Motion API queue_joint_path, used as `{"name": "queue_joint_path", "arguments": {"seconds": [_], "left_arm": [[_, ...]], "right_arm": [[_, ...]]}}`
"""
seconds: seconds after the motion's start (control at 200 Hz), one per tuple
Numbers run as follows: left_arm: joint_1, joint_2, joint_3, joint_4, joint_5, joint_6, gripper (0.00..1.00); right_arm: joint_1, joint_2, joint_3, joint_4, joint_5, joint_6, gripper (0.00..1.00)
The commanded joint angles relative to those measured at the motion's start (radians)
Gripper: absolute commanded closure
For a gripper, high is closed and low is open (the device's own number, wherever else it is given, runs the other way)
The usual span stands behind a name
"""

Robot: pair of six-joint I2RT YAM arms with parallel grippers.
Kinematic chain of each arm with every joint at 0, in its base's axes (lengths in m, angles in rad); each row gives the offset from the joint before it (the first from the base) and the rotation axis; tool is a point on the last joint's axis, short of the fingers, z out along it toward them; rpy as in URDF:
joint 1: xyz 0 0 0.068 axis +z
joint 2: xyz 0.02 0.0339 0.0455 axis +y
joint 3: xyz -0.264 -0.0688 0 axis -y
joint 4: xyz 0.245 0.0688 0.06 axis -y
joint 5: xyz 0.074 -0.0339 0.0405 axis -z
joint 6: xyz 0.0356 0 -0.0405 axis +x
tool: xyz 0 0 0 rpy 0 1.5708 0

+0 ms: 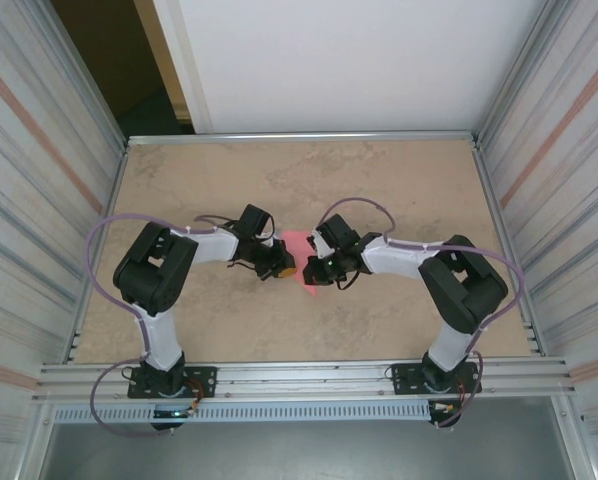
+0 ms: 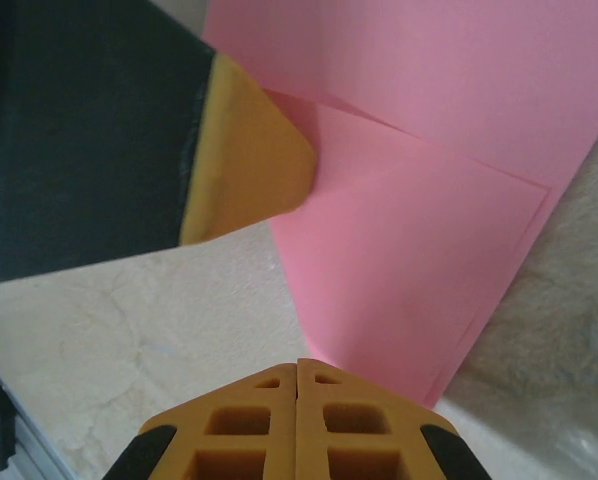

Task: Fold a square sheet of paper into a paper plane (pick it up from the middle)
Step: Third fold the triangle at the center of the table.

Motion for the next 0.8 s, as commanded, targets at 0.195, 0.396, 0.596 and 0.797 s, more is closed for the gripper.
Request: {"name": "queue_joint_path", "arguments": {"seconds": [0.195,0.396,0.596,0.797], "left_arm": [[-0.007,-0.027,0.000,0.035,-0.073,0.061,0.90],[-0.023,-0.134,-0.032,0.099,-0.076,0.153,0.90],[-0.040,-0.117,-0.079,0.131,-0.059,0.177,0.90],[-0.052,-0.070,-0.079,0.163,-0.019,0.185,0.90]], "right_arm": [[0.002,0.086,0.021,-0.073,0.063,0.023,0.99],[0.001,0.091,0.012,-0.095,0.076,0.026,1.00],[-0.001,0.098,0.017,-0.101,0.073,0.034,1.00],[-0.001,0.106,0.017,-0.110,0.070,0.033,1.00]]}}
